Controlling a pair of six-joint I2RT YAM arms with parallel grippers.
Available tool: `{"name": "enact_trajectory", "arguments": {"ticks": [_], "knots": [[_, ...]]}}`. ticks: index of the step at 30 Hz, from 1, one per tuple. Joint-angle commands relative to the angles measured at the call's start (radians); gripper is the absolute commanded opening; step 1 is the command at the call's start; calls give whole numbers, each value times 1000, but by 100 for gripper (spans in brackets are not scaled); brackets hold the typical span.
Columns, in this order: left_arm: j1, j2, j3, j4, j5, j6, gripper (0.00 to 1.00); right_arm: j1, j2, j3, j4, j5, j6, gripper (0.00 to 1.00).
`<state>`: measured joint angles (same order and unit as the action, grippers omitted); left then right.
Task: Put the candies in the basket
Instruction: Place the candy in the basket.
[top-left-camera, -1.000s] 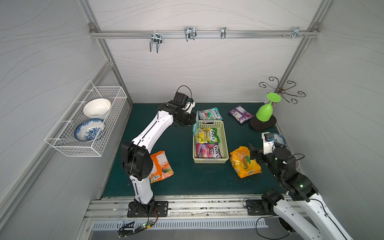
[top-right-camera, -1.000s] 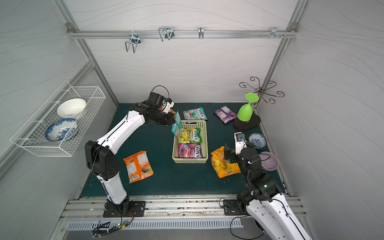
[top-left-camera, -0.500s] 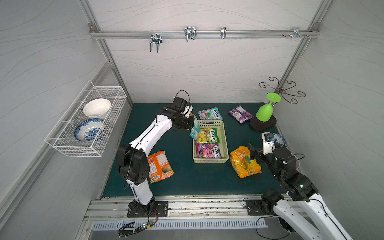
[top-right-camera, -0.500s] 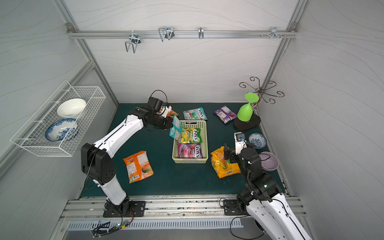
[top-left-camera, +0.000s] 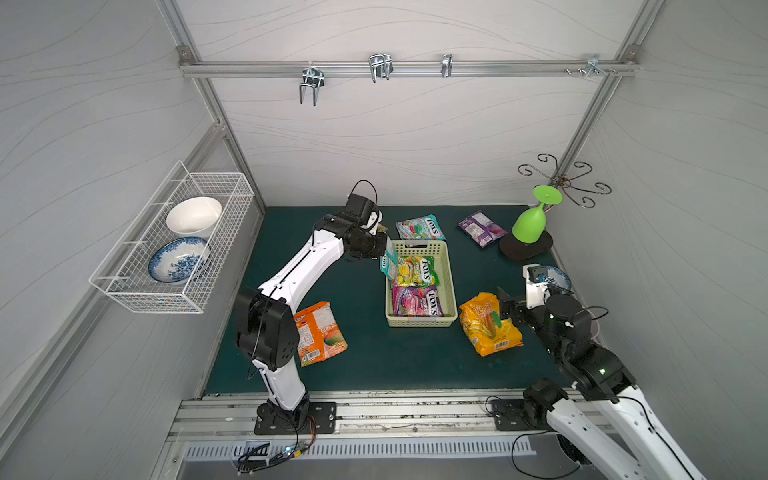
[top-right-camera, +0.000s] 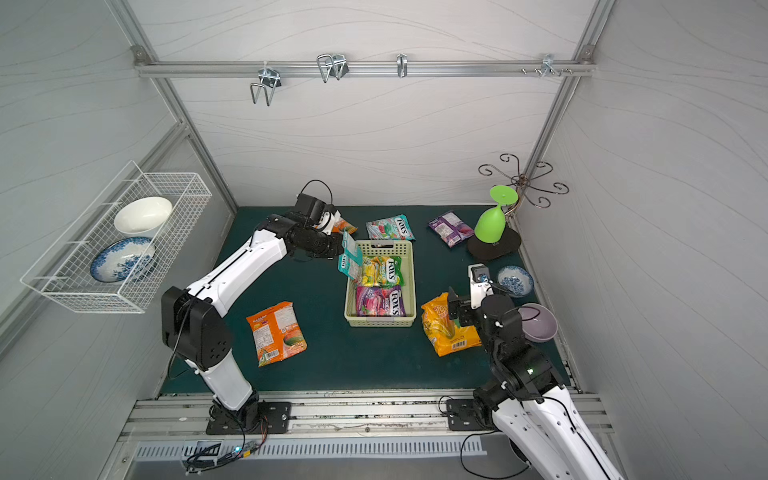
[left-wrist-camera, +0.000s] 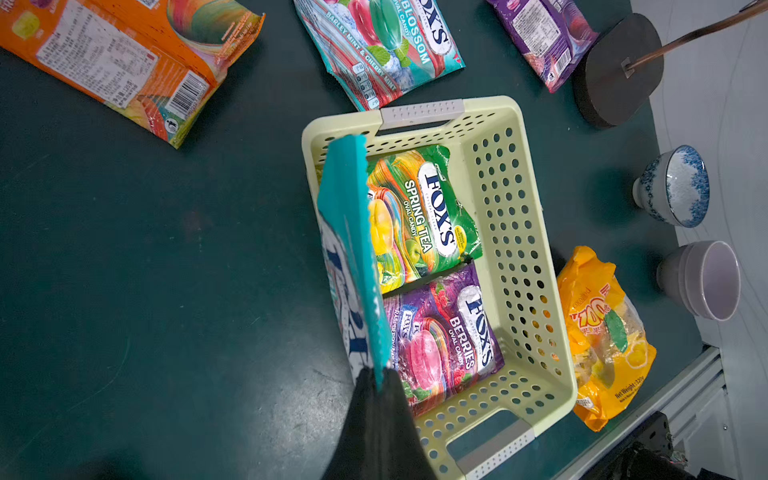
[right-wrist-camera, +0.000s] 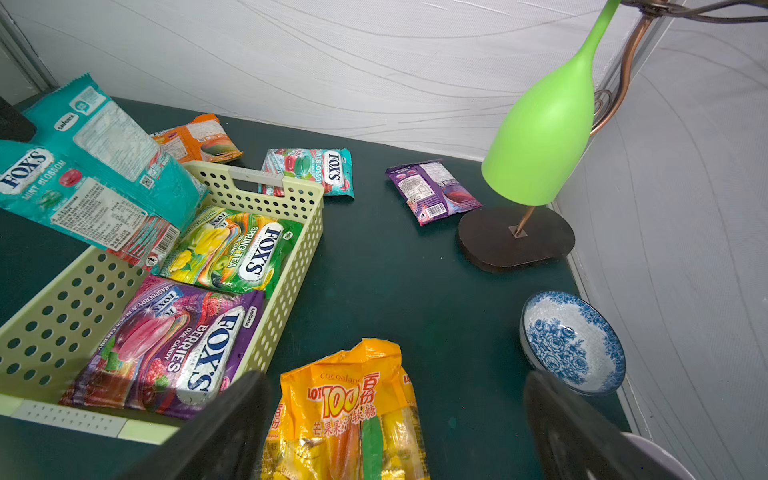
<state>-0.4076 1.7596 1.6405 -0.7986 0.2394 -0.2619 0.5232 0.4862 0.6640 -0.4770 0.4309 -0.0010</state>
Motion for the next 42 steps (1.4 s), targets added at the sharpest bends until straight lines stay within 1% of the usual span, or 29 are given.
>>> {"name": "enact_trajectory", "arguments": {"ticks": [1, 5, 8, 12, 15, 19, 21, 23, 25, 27, 28, 31, 36, 37, 38, 42], "knots": [[-5, 41, 73, 37, 6, -15, 0, -6, 0, -10, 33, 9, -4, 99], [-9, 97, 122, 20, 9, -39, 0, -5, -10, -10, 32, 4, -4, 99], [-30, 105, 149, 12, -1, -21, 0, -5, -1, -12, 32, 15, -5, 99], [-50, 133, 177, 9, 15, -32, 14, -5, -5, -9, 32, -2, -4, 99], [-88, 146, 197, -9, -5, -7, 17, -6, -1, -12, 32, 20, -8, 99], [-118, 170, 251, -9, 12, -16, 26, -5, -4, -9, 29, 1, -5, 99], [-138, 198, 288, -29, -2, -5, 30, -6, -10, -12, 31, 17, -5, 99], [-159, 203, 303, -34, -20, 10, 38, -6, 1, -11, 30, 19, -7, 99], [-167, 203, 309, -30, -9, 2, 47, -6, 3, -8, 27, 3, -4, 99], [-170, 213, 326, -42, -6, -5, 53, -6, -9, -10, 29, 5, -4, 99], [-171, 208, 330, -47, -12, 0, 54, -6, -9, -13, 32, 14, -6, 99], [-172, 157, 302, -43, -43, 14, 63, -7, 11, -9, 29, 14, -3, 99], [-163, 72, 245, -31, -59, 36, 65, -6, 10, -14, 31, -6, 26, 99], [-163, 51, 228, -31, -74, 47, 68, -5, 18, -6, 25, -2, 27, 99], [-160, 21, 210, -25, -89, 52, 72, -6, 37, 10, 10, -4, 29, 99], [-130, -69, 99, 5, -69, 52, 75, 1, 145, 101, -64, -69, 71, 99]]}}
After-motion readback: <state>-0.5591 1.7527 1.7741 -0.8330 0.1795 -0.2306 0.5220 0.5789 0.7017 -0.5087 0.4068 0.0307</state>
